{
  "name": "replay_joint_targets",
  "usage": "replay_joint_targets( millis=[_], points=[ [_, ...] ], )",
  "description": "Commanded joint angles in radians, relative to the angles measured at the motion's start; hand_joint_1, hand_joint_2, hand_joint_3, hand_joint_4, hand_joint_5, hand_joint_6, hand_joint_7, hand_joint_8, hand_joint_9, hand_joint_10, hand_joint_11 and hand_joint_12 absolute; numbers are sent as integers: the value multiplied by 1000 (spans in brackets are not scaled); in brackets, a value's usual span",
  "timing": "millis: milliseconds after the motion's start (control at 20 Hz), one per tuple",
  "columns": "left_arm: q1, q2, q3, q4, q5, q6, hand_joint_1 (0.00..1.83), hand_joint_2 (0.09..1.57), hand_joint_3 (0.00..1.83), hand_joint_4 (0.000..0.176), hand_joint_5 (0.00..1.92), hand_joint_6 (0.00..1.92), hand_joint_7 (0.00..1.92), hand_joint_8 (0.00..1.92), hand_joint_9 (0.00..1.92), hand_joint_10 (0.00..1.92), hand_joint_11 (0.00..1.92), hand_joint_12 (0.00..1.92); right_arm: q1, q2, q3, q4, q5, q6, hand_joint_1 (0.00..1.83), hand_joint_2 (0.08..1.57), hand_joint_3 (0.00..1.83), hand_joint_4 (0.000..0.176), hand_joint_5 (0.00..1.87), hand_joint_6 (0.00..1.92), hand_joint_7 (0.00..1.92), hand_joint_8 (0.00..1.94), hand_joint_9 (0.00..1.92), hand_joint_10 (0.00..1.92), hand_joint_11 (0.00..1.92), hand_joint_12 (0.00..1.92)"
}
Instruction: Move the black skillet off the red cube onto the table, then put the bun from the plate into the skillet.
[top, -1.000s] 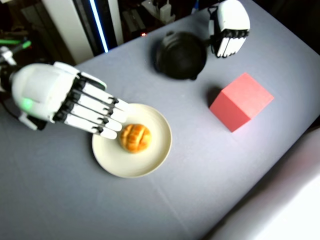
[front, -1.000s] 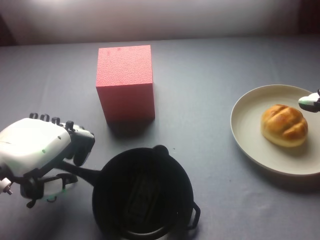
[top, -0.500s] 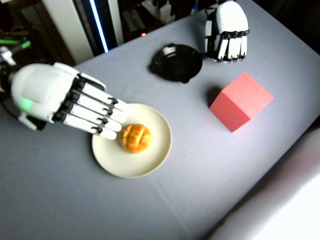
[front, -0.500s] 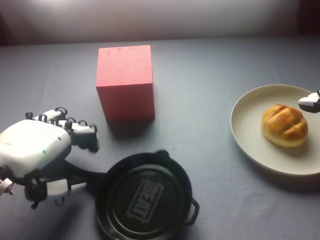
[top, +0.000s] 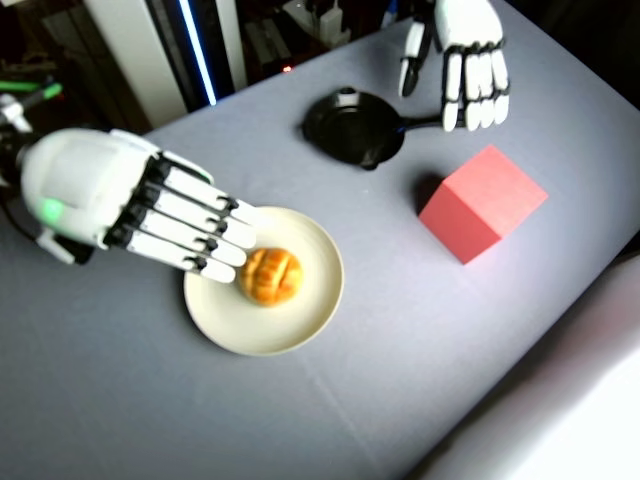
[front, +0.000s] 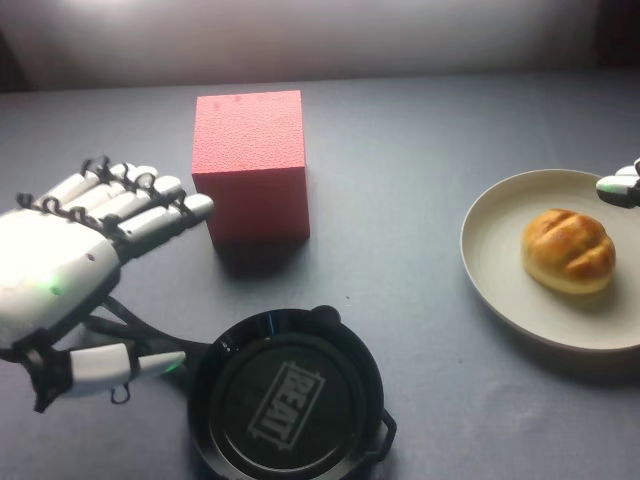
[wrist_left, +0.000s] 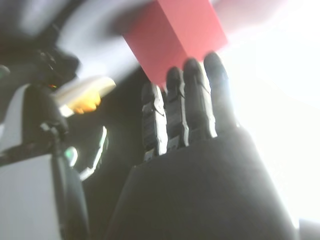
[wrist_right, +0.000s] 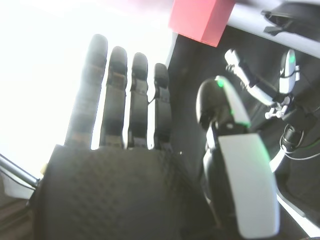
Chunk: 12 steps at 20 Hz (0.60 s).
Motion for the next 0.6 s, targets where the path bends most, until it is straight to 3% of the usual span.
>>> replay_joint_targets(
  millis=[0, 50, 100, 150, 200, 250, 300, 350, 450, 550],
  points=[
    [6, 26, -12, 30, -177, 4, 797, 1035, 0, 87, 208, 0, 139, 1, 109, 4, 0, 386, 26, -1, 13, 16, 103, 7, 947, 1157, 0, 23, 470, 0, 472, 0, 443, 0, 500, 77],
    [14, 38, -21, 35, -193, 4, 782, 1036, 0, 71, 198, 0, 142, 1, 120, 4, 0, 433, 37, -5, 20, 15, 89, 7, 1033, 1117, 0, 24, 468, 0, 464, 1, 431, 1, 494, 81],
    [30, 57, -37, 39, -225, 5, 779, 1035, 0, 46, 186, 0, 173, 8, 141, 9, 0, 482, 62, -14, 35, 7, 56, 7, 1148, 1064, 0, 28, 460, 1, 464, 4, 422, 1, 349, 357],
    [49, 75, -54, 39, -263, 5, 778, 1022, 0, 41, 180, 0, 177, 5, 146, 7, 0, 462, 99, -29, 56, -10, -2, 7, 1200, 1000, 19, 43, 452, 3, 439, 3, 400, 1, 174, 691],
    [60, 82, -61, 39, -281, 5, 777, 1022, 0, 54, 179, 1, 169, 2, 135, 1, 0, 455, 119, -40, 72, -20, -38, 7, 1174, 965, 0, 29, 475, 0, 453, 0, 436, 3, 117, 908],
    [68, 87, -66, 38, -296, 5, 777, 1022, 0, 54, 179, 1, 169, 2, 135, 1, 0, 455, 143, -53, 89, -30, -88, 7, 1174, 965, 0, 29, 475, 0, 453, 0, 436, 3, 117, 908],
    [71, 88, -68, 38, -301, 5, 769, 1026, 0, 71, 180, 1, 172, 2, 149, 4, 0, 513, 174, -71, 117, -41, -155, 7, 1114, 935, 0, 13, 492, 2, 483, 5, 473, 10, 186, 881],
    [71, 87, -68, 39, -301, 5, 770, 1026, 0, 65, 182, 1, 176, 2, 151, 3, 0, 482, 200, -87, 140, -51, -209, 7, 1127, 951, 3, 43, 467, 0, 440, 0, 408, 1, 124, 848],
    [72, 87, -70, 41, -306, 5, 789, 1018, 0, 55, 184, 1, 189, 5, 162, 6, 0, 476, 242, -114, 179, -71, -296, 7, 1160, 943, 0, 53, 491, 4, 489, 12, 491, 21, 215, 832],
    [75, 88, -73, 41, -310, 5, 798, 1030, 2, 50, 177, 1, 184, 2, 158, 3, 0, 458, 283, -131, 206, -95, -372, -4, 1141, 950, 0, 50, 513, 0, 513, 3, 521, 13, 201, 885]
  ],
)
